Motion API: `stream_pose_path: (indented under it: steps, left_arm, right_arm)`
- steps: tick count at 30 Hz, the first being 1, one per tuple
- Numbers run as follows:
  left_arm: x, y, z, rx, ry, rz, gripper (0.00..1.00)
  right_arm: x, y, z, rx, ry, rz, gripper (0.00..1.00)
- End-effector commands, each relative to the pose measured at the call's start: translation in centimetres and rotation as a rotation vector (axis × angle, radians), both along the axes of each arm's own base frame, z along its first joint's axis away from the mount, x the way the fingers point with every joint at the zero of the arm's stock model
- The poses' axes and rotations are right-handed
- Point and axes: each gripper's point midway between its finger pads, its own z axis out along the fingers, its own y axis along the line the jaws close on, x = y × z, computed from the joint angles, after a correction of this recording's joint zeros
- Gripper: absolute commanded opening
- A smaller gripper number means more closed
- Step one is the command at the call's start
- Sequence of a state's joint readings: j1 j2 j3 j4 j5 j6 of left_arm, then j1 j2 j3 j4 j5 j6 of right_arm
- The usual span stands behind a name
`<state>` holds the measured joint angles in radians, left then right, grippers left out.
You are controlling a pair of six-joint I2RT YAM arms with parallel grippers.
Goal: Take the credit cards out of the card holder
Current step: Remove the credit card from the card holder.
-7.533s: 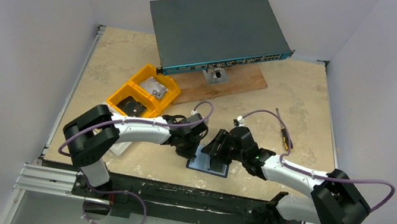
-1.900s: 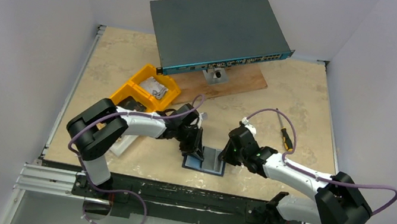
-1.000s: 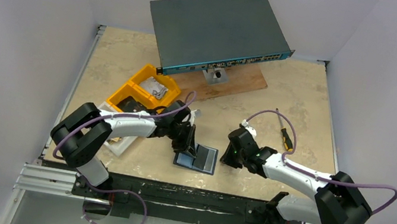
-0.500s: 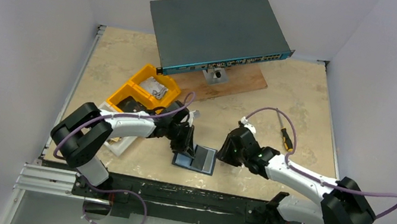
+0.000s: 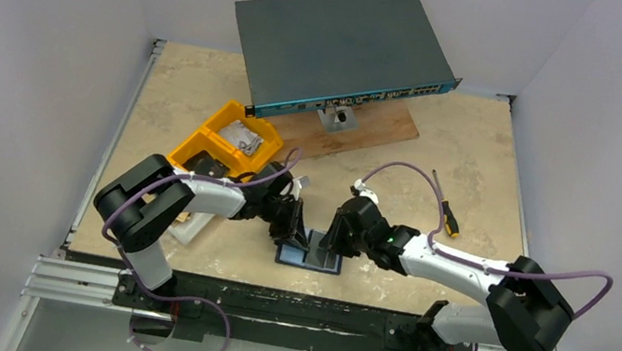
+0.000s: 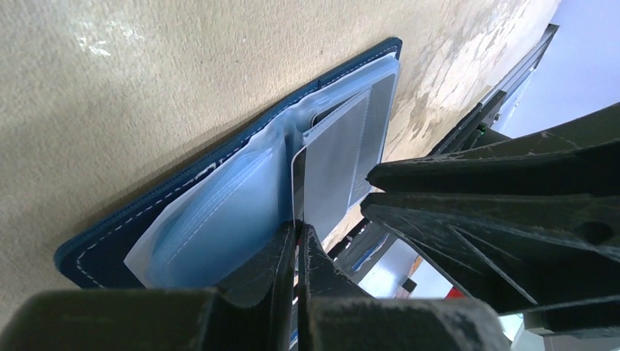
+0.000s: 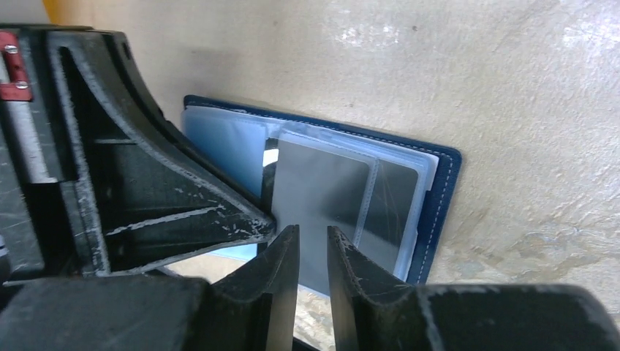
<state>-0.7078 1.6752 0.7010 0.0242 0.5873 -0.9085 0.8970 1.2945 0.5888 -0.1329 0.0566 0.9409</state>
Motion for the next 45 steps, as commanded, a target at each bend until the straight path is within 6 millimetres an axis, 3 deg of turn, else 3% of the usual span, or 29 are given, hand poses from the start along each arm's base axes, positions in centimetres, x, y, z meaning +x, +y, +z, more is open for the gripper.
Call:
stream_pose_path:
  steps: [1, 9, 22, 45]
  left_arm:
    - [0.5, 0.0, -0.8, 0.025, 0.001, 0.02, 0.0]
    - [0.3, 1.8, -2.0, 0.143, -0.003, 0.024, 0.0]
    - [0.6, 3.4, -2.4, 0.245, -0.037, 0.019, 0.0]
    - [1.1, 4.6, -2.1, 0.309, -0.083, 0.025, 0.0]
  right_arm:
    - [1.4, 1.1, 1.0, 0.027, -0.034, -0.03, 0.19]
    - [0.9, -0.1, -1.7, -0.04, 0.016, -0.07, 0.15]
    - [-0.2, -2.1, -4.0, -0.109, 0.074, -0.118, 0.02]
    - [-0.7, -3.4, -5.1, -0.16, 0.089, -0.137, 0.0]
